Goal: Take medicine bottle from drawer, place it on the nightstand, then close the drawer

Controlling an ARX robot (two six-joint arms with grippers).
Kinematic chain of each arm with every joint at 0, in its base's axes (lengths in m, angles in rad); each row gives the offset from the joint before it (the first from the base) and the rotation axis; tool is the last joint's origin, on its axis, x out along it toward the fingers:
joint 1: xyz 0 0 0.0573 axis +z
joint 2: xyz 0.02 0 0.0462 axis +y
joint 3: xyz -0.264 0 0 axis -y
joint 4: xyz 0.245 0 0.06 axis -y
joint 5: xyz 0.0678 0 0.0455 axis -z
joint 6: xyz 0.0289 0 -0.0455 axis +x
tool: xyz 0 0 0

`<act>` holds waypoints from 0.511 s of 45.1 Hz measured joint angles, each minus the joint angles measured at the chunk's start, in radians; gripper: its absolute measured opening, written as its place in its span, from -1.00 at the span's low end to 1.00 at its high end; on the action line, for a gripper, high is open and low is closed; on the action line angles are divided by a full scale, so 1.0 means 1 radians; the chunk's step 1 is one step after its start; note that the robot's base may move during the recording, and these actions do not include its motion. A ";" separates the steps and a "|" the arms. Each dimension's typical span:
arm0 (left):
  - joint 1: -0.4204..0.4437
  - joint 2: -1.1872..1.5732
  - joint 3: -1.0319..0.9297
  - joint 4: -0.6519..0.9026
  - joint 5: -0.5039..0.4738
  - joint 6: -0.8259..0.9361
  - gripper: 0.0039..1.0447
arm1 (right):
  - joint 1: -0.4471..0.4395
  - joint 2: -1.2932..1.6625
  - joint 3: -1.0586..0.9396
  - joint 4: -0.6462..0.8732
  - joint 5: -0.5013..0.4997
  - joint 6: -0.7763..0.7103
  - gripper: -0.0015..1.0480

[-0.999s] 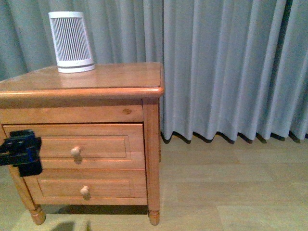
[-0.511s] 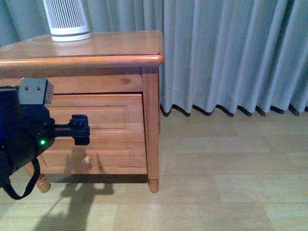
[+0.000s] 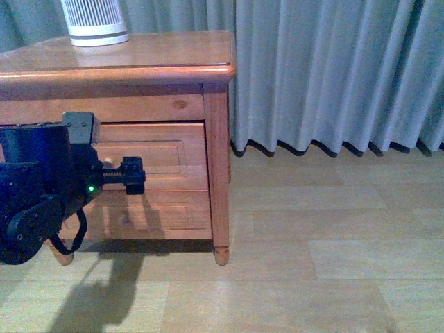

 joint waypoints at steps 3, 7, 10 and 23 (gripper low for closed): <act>0.002 0.013 0.024 -0.009 -0.004 -0.006 0.88 | 0.000 0.000 0.000 0.000 0.000 0.000 0.87; 0.005 0.027 0.047 -0.009 -0.004 -0.010 0.88 | 0.000 0.000 0.000 0.000 0.000 0.000 0.87; 0.008 0.037 0.063 -0.010 -0.003 -0.013 0.88 | 0.000 0.000 0.000 0.000 0.000 0.000 0.87; 0.021 0.070 0.115 -0.028 0.017 -0.023 0.88 | 0.000 0.000 0.000 0.000 0.000 0.000 0.87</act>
